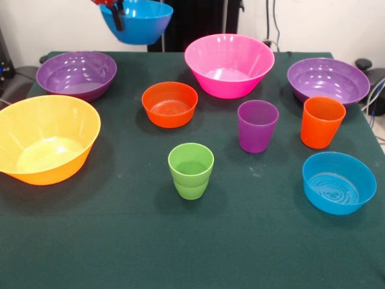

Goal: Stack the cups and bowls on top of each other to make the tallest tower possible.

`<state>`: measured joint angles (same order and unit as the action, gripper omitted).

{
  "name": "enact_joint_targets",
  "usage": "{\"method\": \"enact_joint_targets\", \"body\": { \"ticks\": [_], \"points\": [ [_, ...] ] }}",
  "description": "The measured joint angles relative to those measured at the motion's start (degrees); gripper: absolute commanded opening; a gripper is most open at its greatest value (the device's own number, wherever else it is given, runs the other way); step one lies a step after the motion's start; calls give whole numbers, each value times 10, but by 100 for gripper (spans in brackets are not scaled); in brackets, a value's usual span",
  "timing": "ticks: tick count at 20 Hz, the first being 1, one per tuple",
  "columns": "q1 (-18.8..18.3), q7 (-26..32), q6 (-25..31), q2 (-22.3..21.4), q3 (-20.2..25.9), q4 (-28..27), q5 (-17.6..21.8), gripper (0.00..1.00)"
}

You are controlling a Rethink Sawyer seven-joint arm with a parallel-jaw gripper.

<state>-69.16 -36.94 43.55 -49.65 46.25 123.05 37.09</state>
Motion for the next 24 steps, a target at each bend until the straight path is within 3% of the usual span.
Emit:
{"method": "enact_joint_targets", "body": {
  "ticks": [4,5,8,12,16,24],
  "points": [
    [-2,0,34,-23,19,0,-44,0],
    [-6,0,44,-32,30,0,-73,0],
    [-13,0,45,-40,43,0,-105,0],
    [-31,0,45,-55,70,0,-186,0],
    [-45,0,42,-68,89,-5,-237,0],
    [-48,0,25,-93,94,-28,-257,0]
  ]
}}
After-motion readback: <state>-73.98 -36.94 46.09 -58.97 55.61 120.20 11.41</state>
